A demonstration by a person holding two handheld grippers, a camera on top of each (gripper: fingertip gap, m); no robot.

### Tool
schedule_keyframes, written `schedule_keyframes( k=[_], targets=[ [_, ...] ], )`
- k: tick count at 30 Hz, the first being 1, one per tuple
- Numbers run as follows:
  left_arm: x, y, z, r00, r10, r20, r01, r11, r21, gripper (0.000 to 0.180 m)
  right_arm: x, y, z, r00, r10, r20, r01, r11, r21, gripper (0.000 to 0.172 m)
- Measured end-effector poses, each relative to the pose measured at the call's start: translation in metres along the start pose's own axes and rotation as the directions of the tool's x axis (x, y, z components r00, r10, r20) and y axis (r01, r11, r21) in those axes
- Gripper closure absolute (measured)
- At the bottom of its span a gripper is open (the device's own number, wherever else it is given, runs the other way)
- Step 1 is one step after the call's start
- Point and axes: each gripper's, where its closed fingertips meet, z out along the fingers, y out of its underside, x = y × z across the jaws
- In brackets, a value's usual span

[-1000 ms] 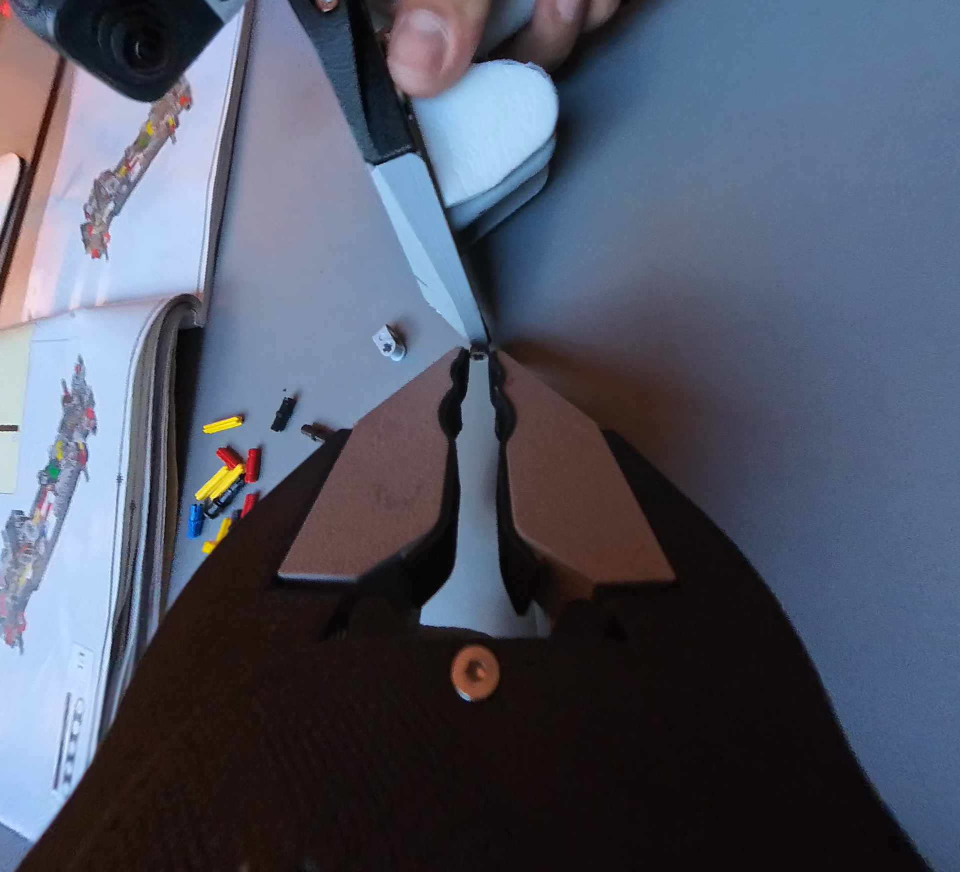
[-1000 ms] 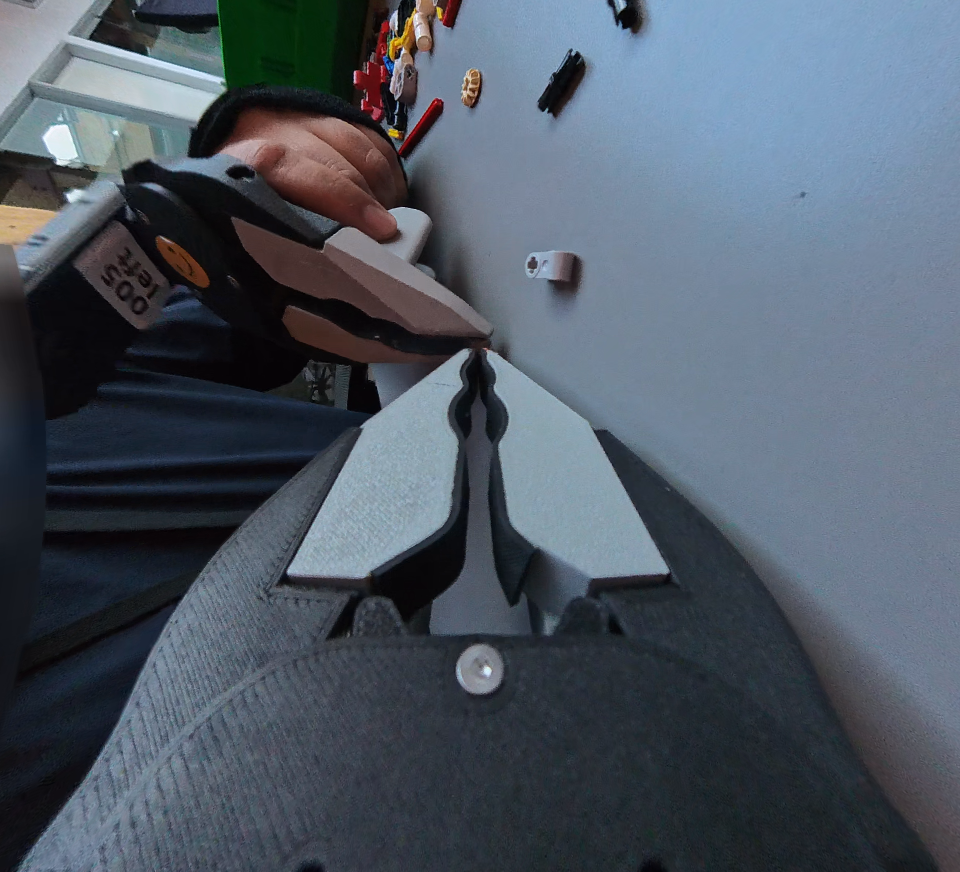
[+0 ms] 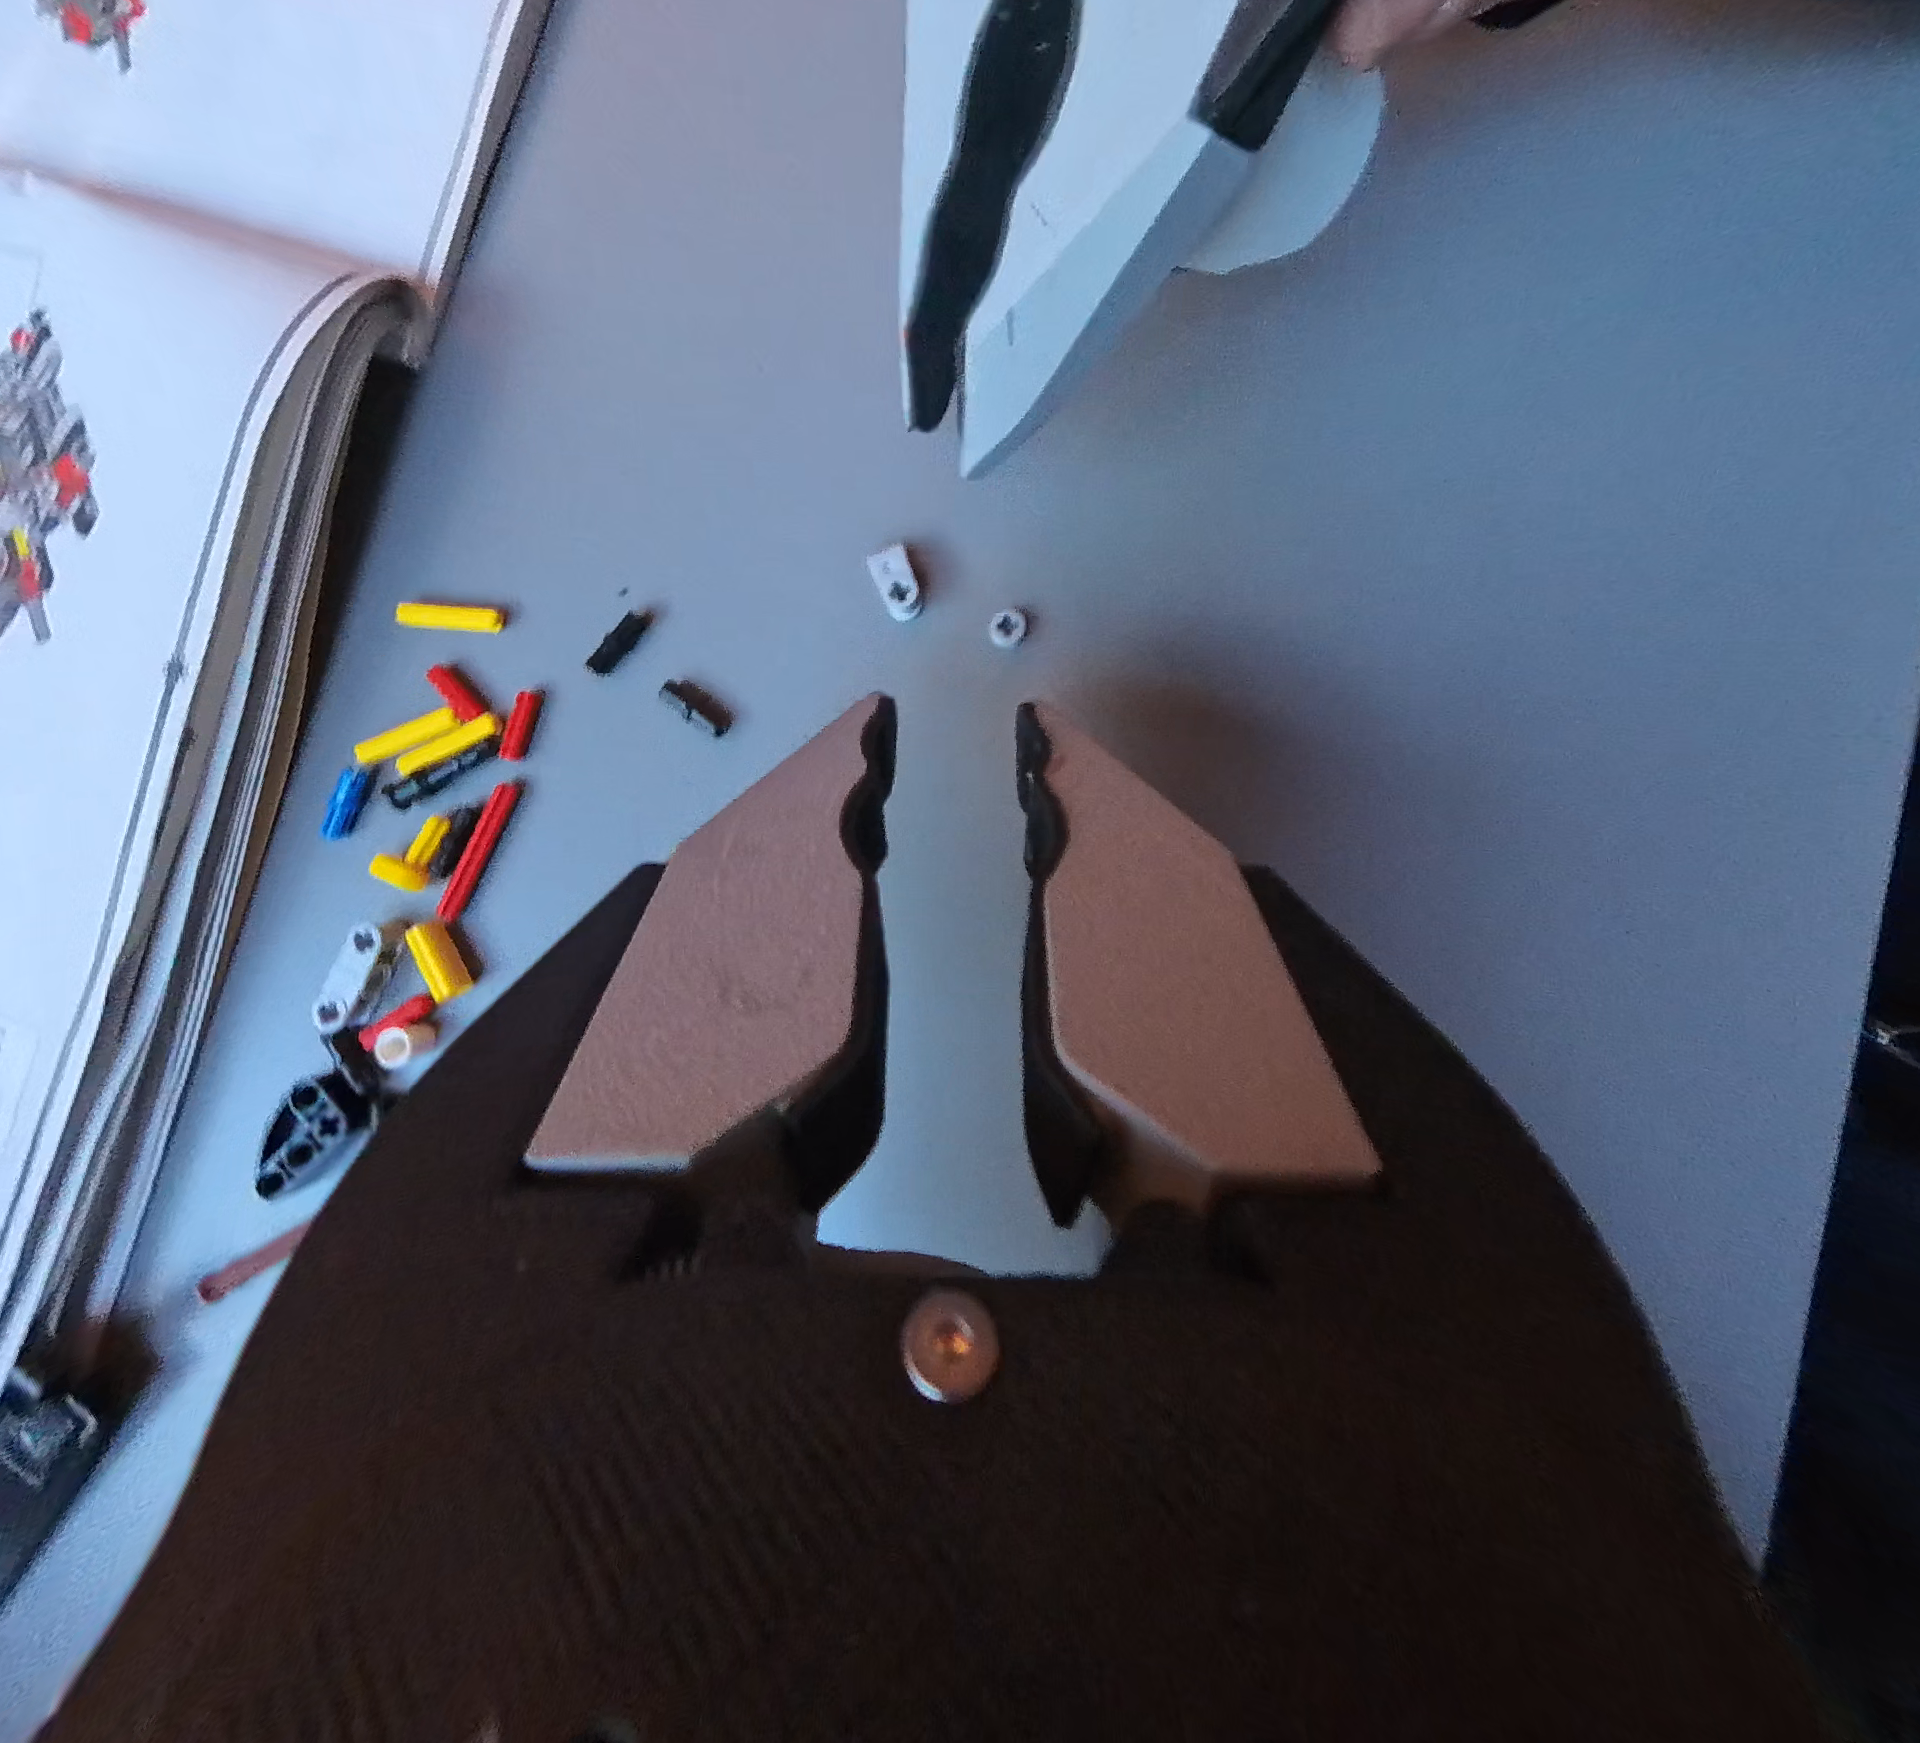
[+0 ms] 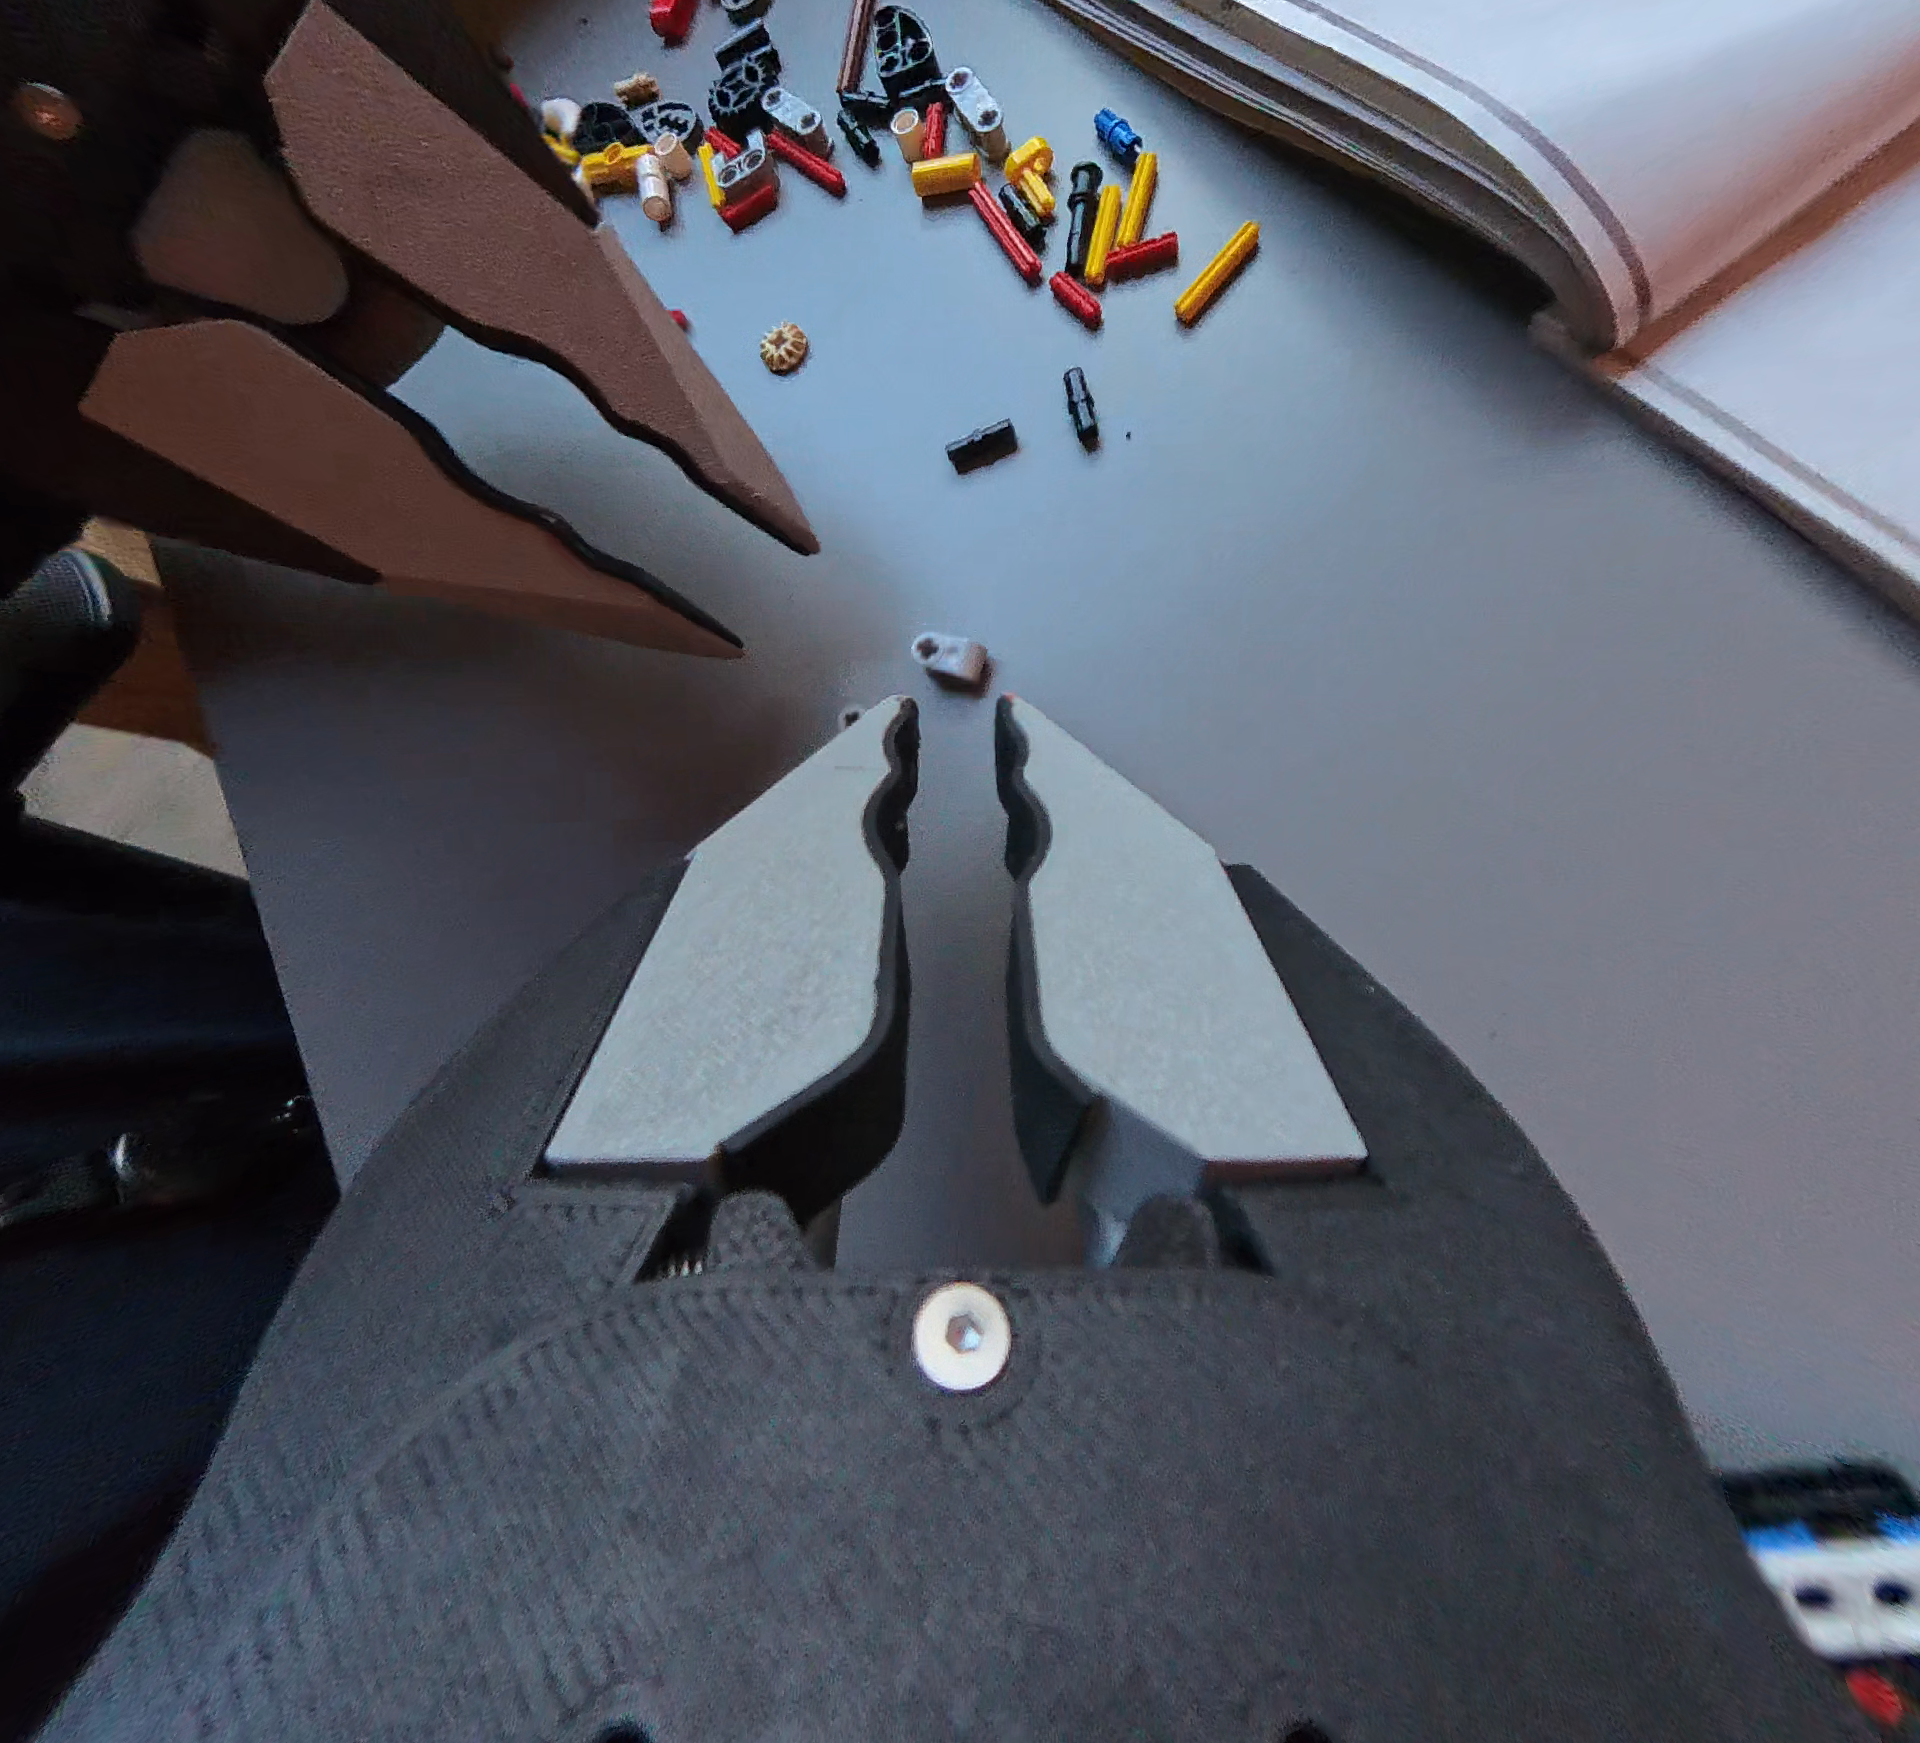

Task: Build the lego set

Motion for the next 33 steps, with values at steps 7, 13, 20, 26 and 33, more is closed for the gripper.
schedule_keyframes(
  k=[7,13,20,26,33],
  targets=[
    [-0.005,0.016,0.003,0.998,-0.041,0.039,0.042,0.999,-0.019,0.161,0.001,-0.006,0.031,0.999,-0.026,0.043,0.031,0.994,-0.106,0.165],
    [-0.013,0.027,-0.004,0.996,-0.068,0.054,0.067,0.997,0.021,0.162,-0.025,0.009,0.028,0.983,0.046,0.178,-0.019,0.989,-0.149,0.172],
    [-0.026,0.026,-0.015,0.994,-0.093,0.058,0.084,0.986,0.145,0.162,-0.037,-0.009,0.013,0.973,0.052,0.224,-0.042,0.998,-0.047,0.167],
    [-0.029,0.008,-0.030,0.987,-0.123,0.107,0.081,0.940,0.332,0.157,-0.015,-0.071,-0.003,0.983,-0.039,0.178,-0.011,0.962,0.272,0.159],
    [-0.028,0.006,-0.036,0.977,-0.110,0.182,0.039,0.934,0.356,0.142,0.006,-0.105,0.008,0.974,-0.227,-0.001,0.204,0.874,0.440,0.153]
  ],
)
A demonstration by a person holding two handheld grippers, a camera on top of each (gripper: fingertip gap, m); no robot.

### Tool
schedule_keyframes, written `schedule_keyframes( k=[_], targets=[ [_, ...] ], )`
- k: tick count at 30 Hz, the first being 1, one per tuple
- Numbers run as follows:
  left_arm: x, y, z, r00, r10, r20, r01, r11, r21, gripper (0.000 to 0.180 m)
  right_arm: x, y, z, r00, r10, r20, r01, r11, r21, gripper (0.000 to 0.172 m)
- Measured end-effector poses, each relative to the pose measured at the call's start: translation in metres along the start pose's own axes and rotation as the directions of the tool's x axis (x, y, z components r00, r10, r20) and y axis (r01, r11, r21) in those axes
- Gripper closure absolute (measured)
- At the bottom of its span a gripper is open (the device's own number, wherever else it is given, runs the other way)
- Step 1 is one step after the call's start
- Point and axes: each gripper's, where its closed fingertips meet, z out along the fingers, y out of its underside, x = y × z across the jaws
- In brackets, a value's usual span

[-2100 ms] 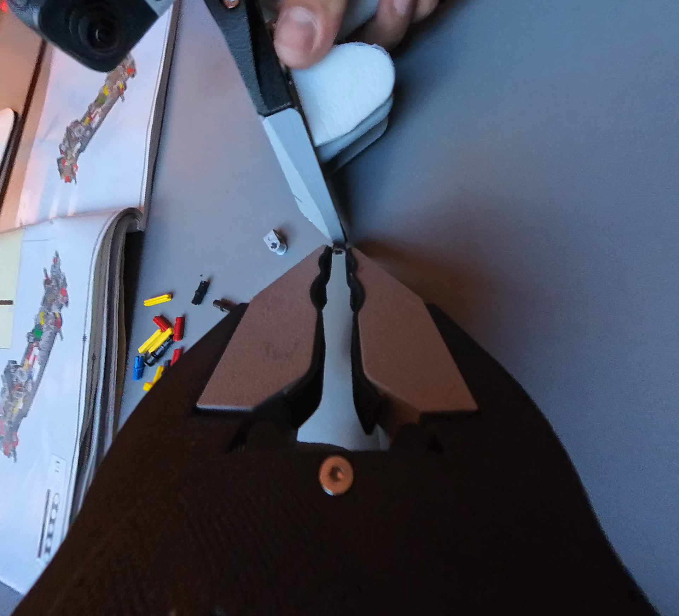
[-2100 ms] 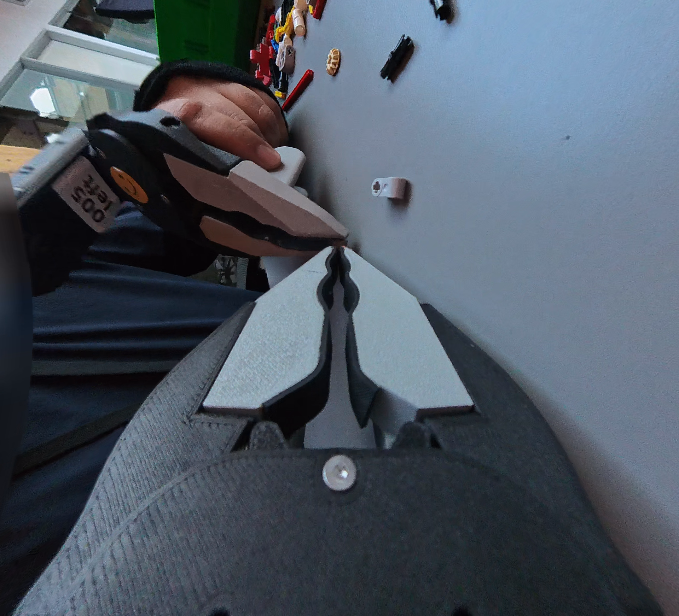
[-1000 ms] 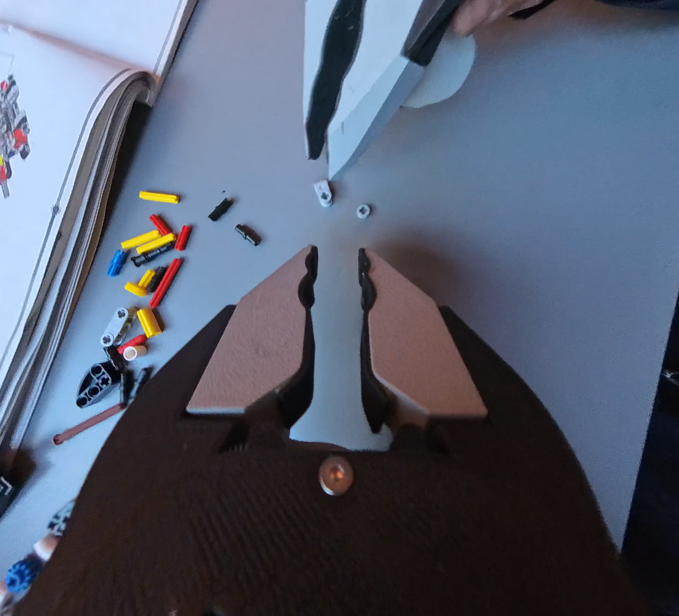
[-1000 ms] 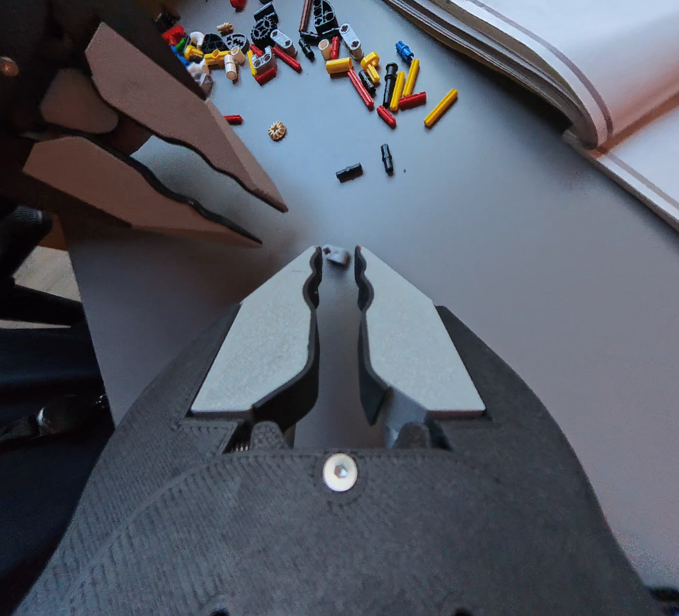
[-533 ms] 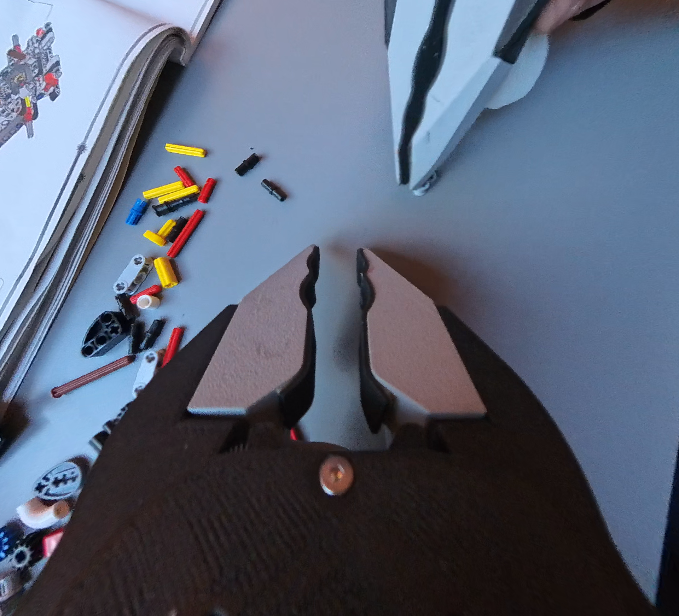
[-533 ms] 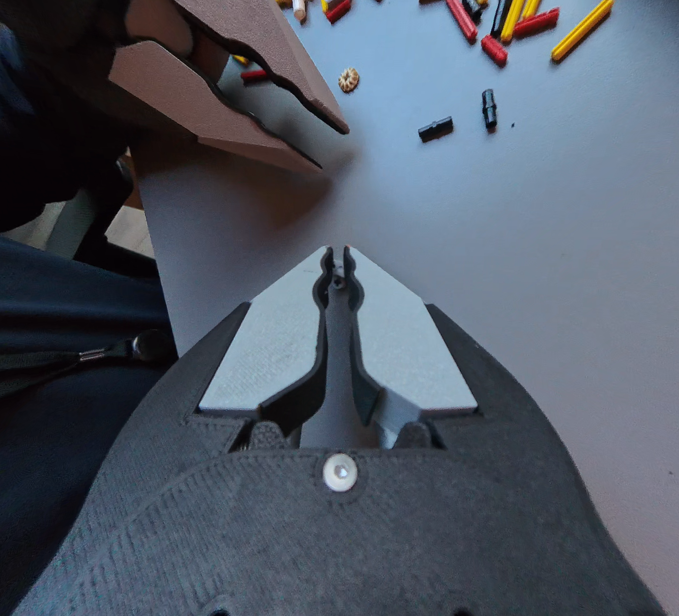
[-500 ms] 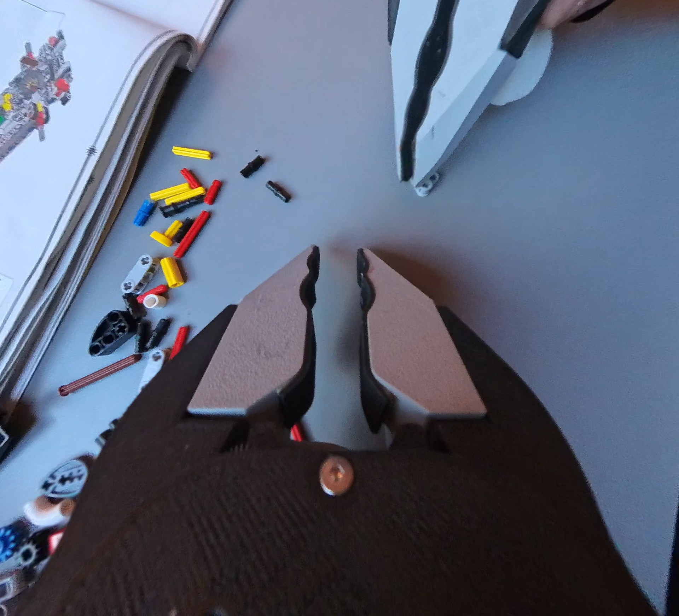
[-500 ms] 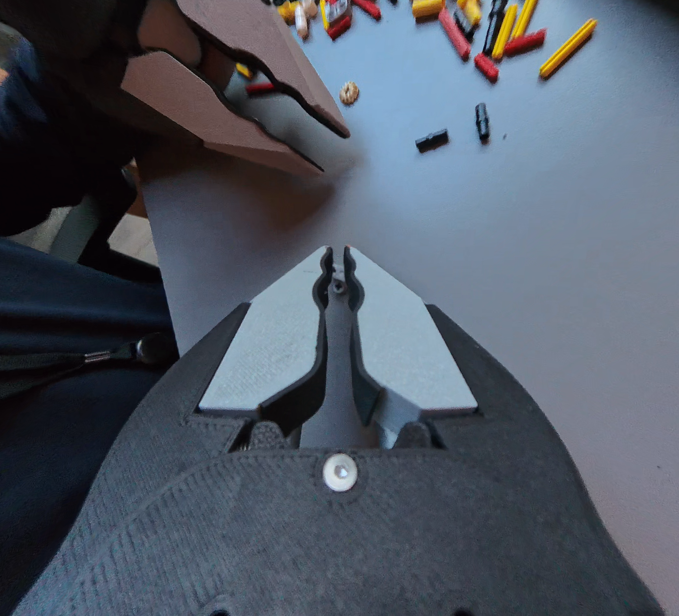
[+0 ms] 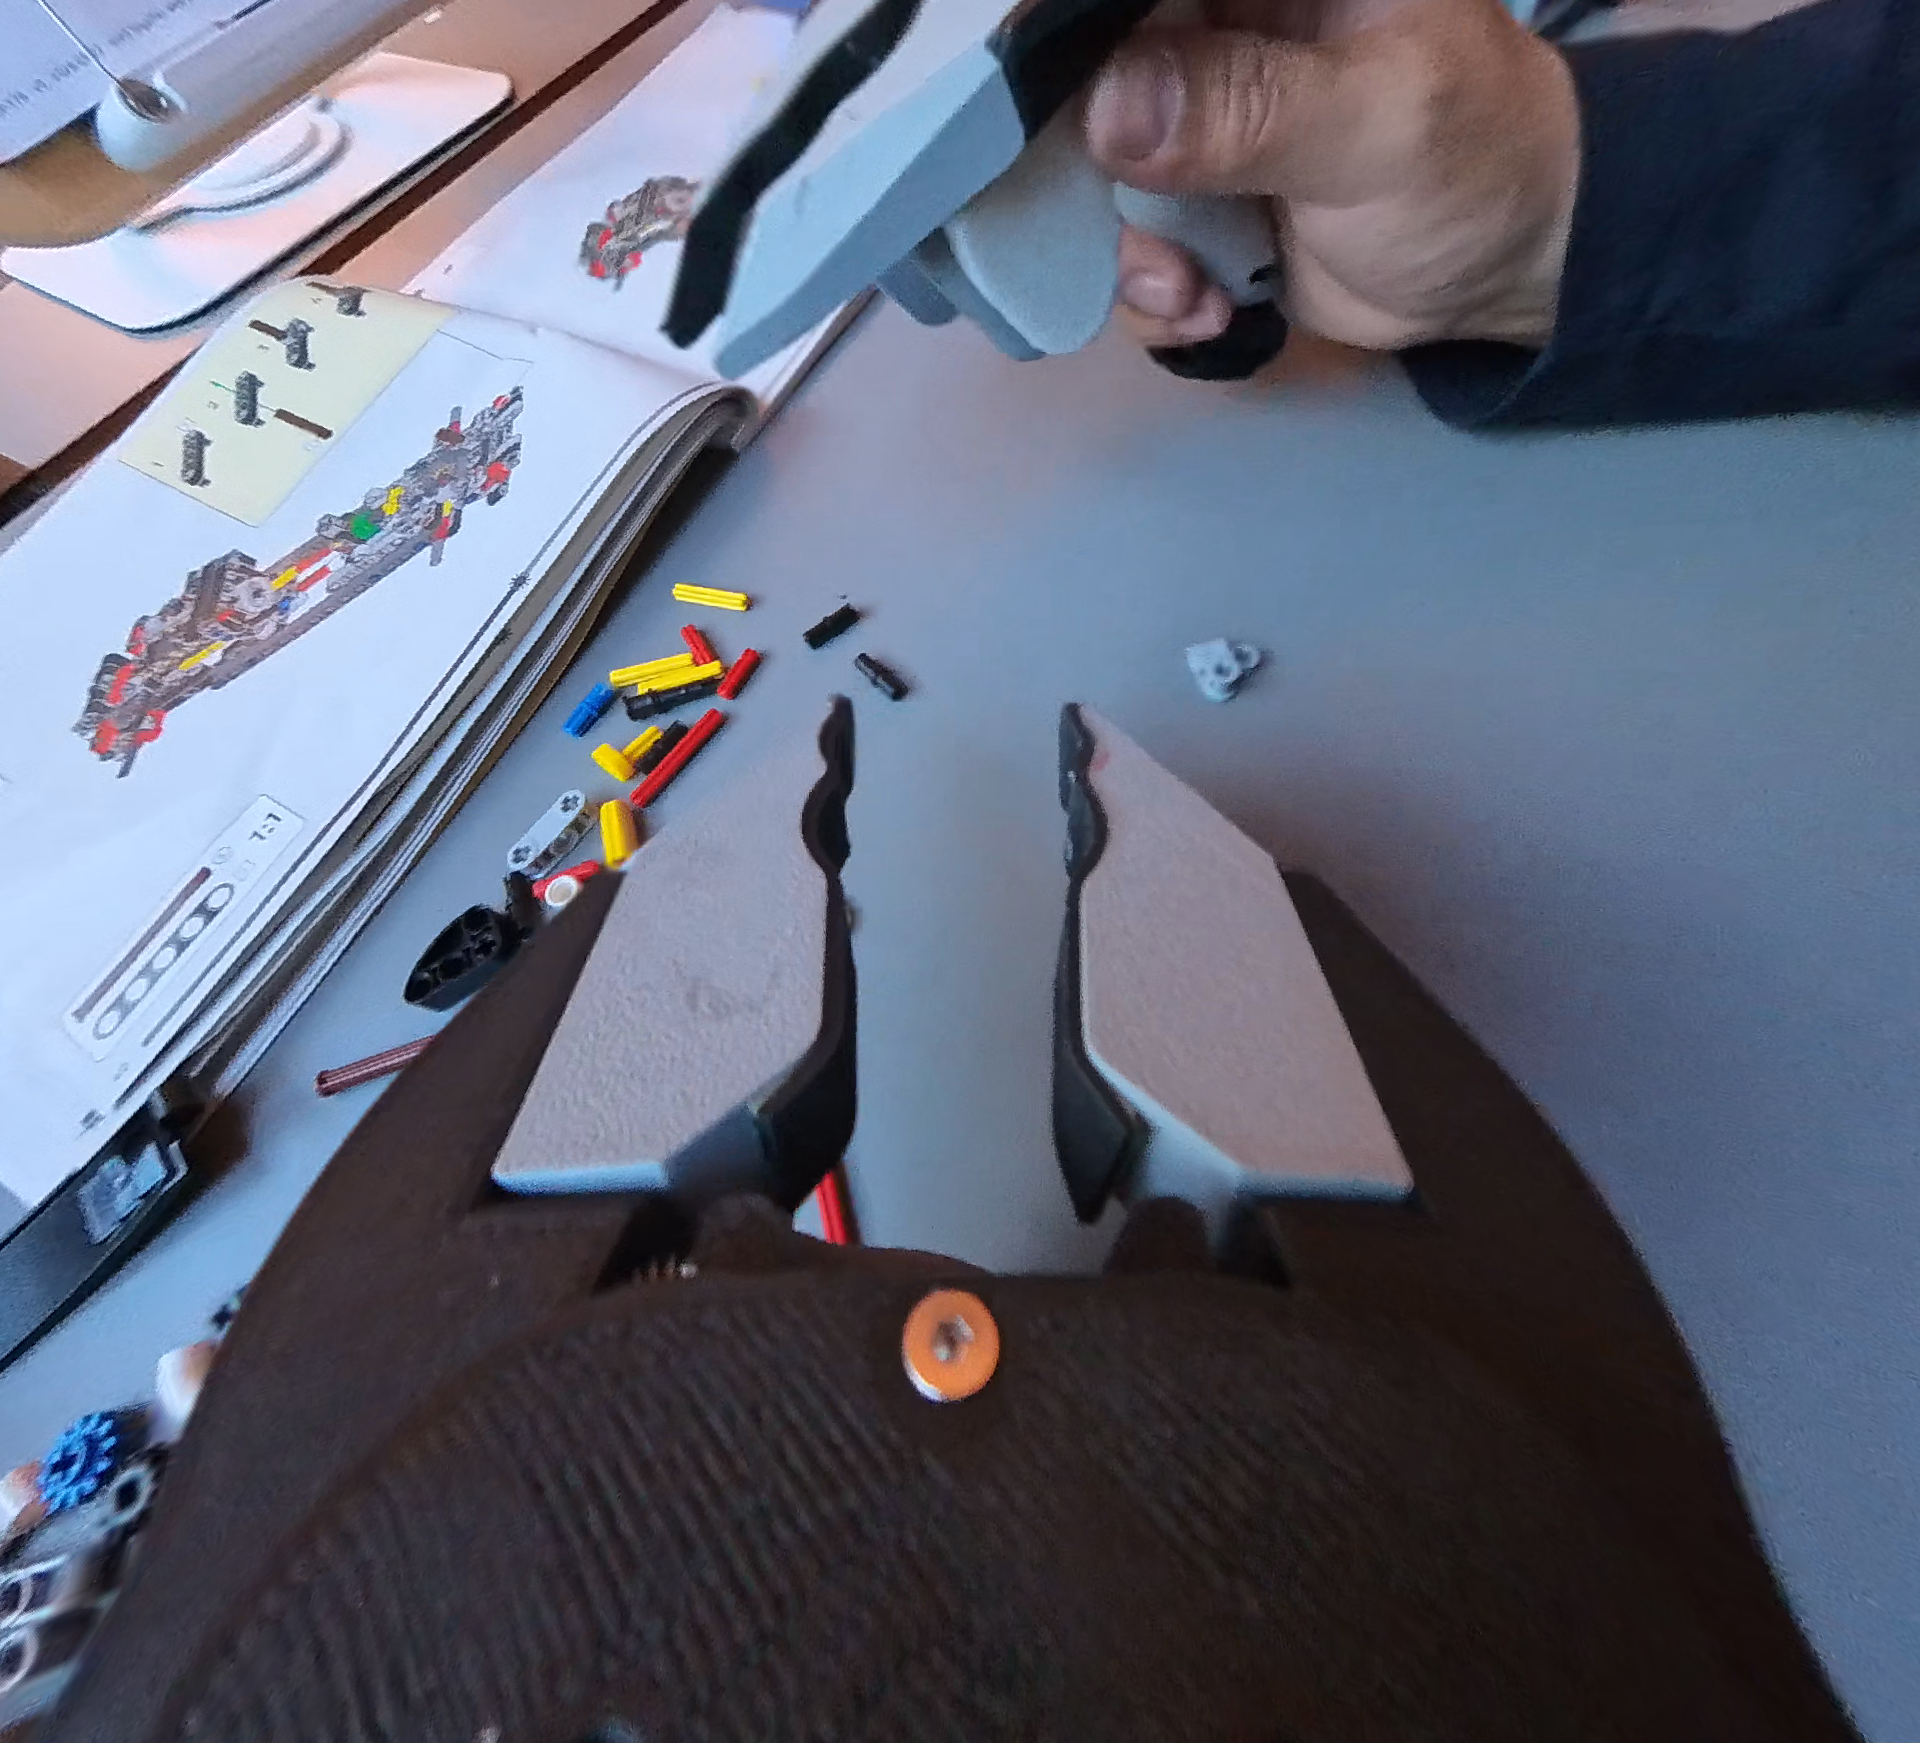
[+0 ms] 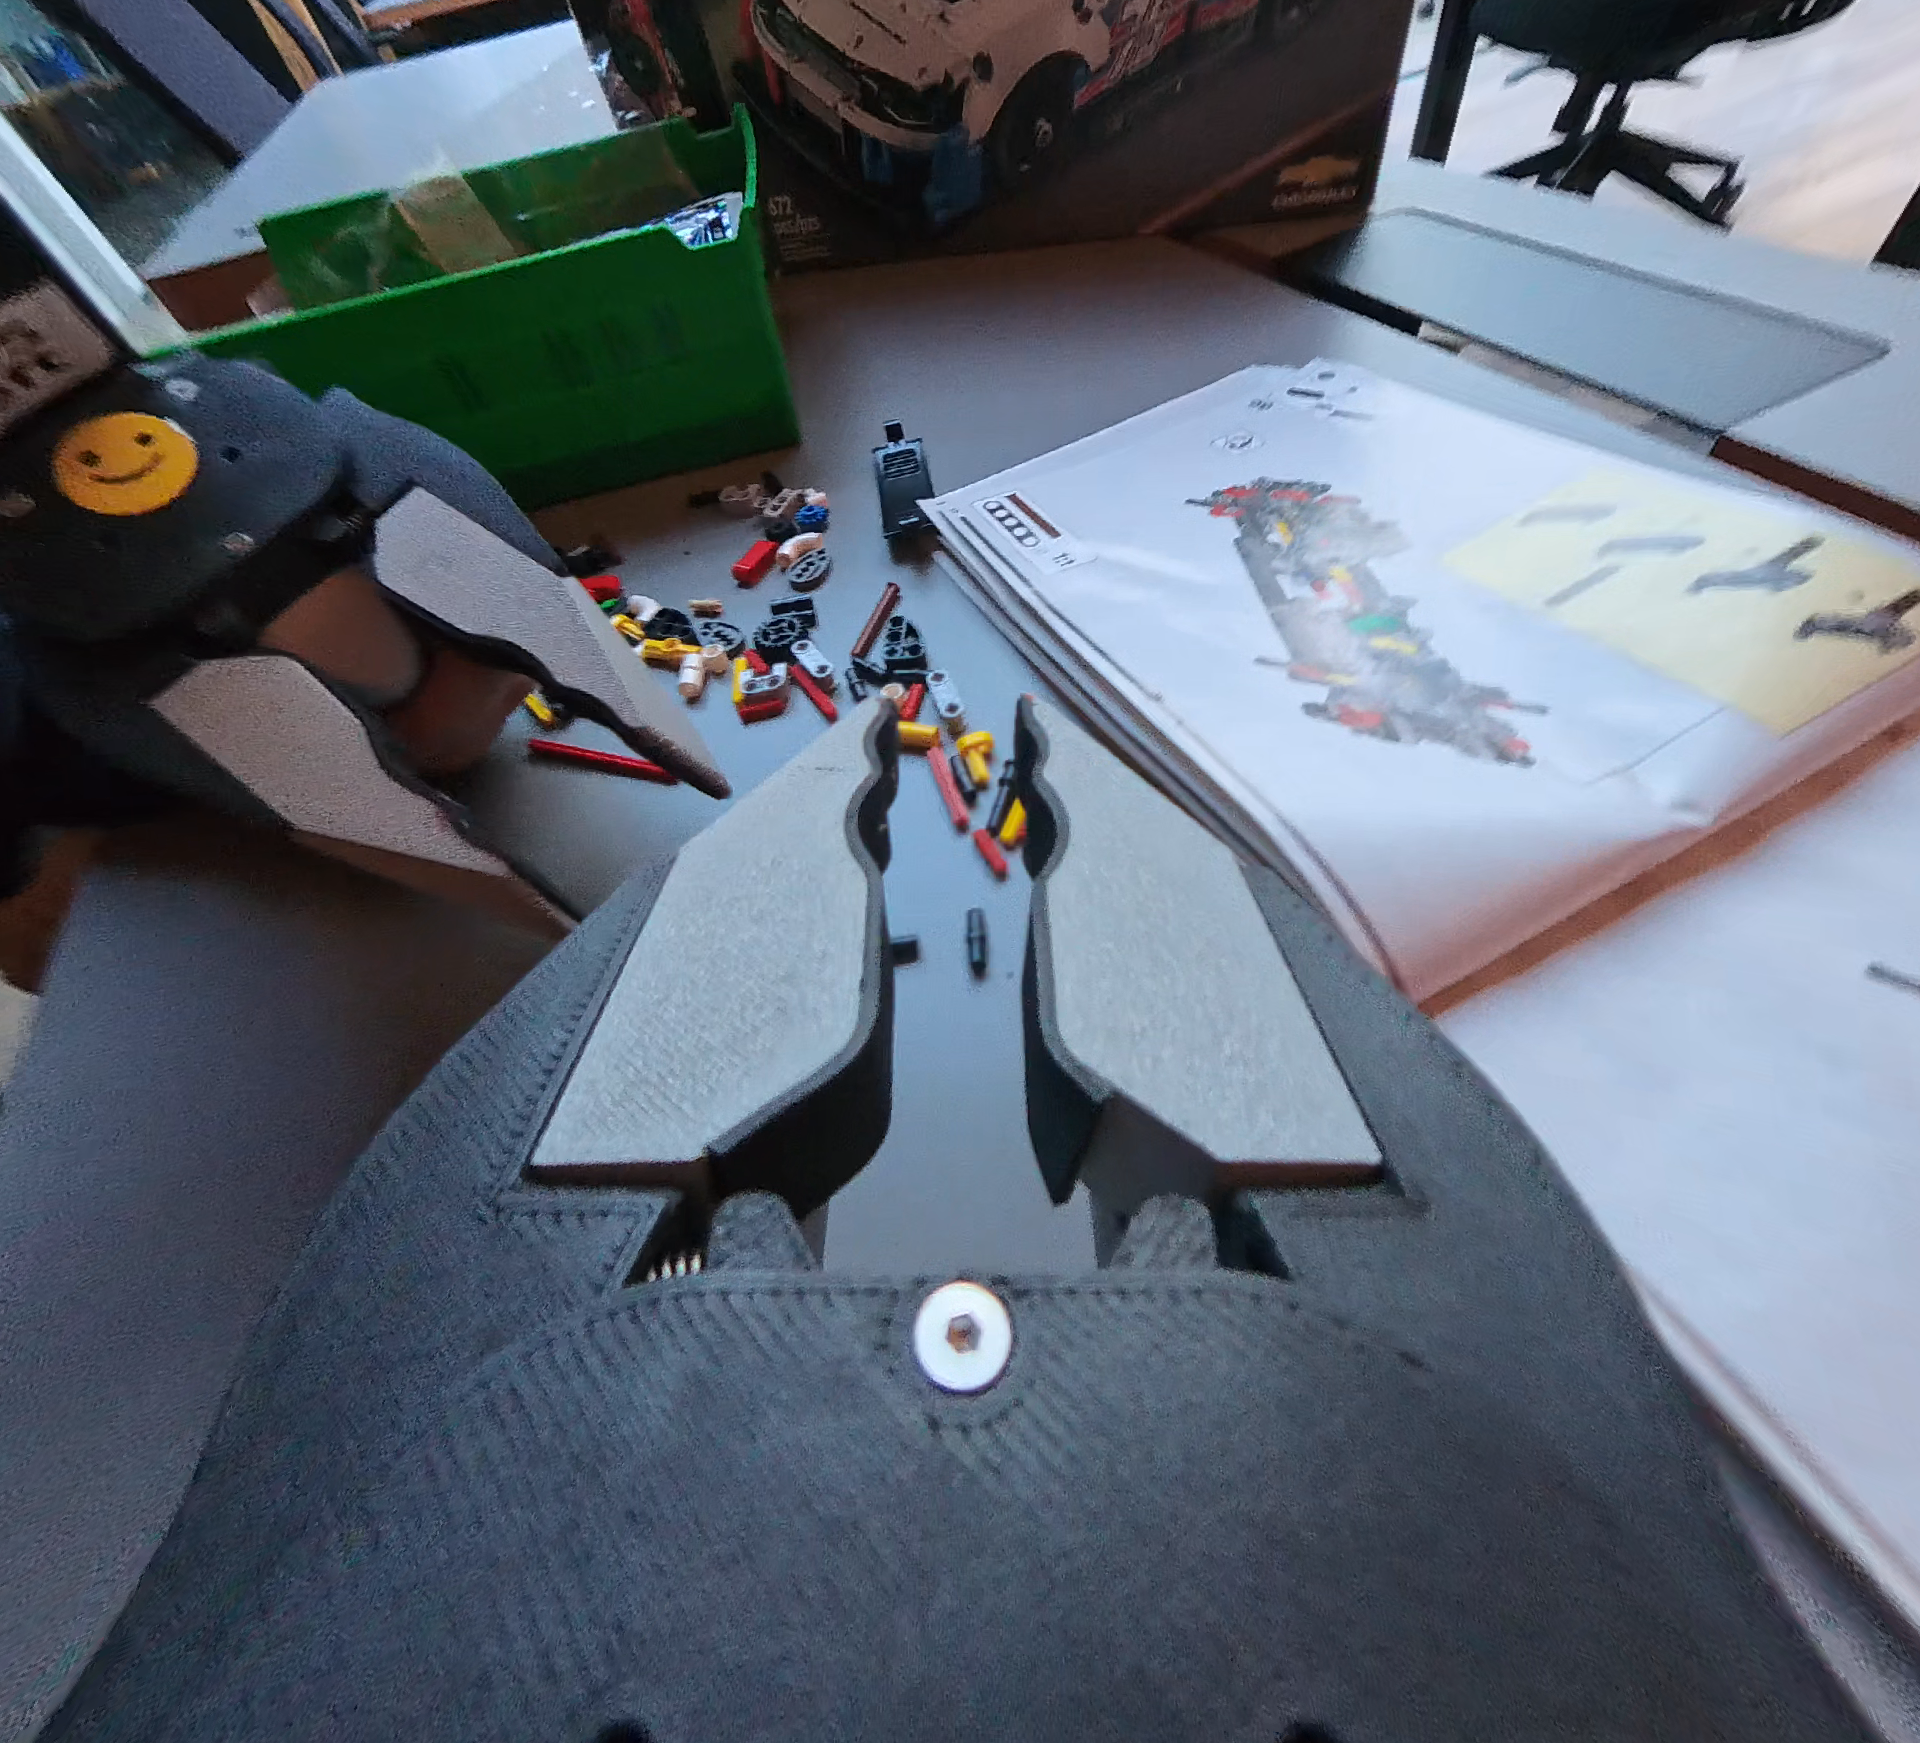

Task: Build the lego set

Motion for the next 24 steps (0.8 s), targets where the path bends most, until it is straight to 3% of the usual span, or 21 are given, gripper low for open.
schedule_keyframes(
  k=[4,11,18,20,24],
  targets=[
    [-0.001,0.008,0.005,0.991,0.117,0.064,-0.115,0.992,-0.044,0.148,0.005,0.006,0.008,0.994,-0.103,-0.027,0.102,0.995,-0.009,0.151],
    [0.035,-0.002,0.017,0.924,0.373,0.083,-0.371,0.928,-0.038,0.153,0.001,0.014,0.011,0.996,-0.087,0.023,0.088,0.996,-0.030,0.149],
    [0.064,-0.005,0.022,0.904,0.426,0.029,-0.426,0.905,-0.013,0.153,0.000,0.013,0.009,0.996,-0.080,0.025,0.080,0.997,-0.014,0.152],
    [0.065,-0.005,0.024,0.901,0.433,0.030,-0.433,0.901,-0.019,0.154,-0.005,0.016,0.012,0.997,-0.039,0.061,0.042,0.997,-0.058,0.160],
    [0.069,-0.006,0.025,0.895,0.445,0.032,-0.445,0.896,-0.012,0.155,-0.026,0.003,0.044,0.994,0.016,0.105,0.008,0.975,-0.224,0.152]
  ],
)
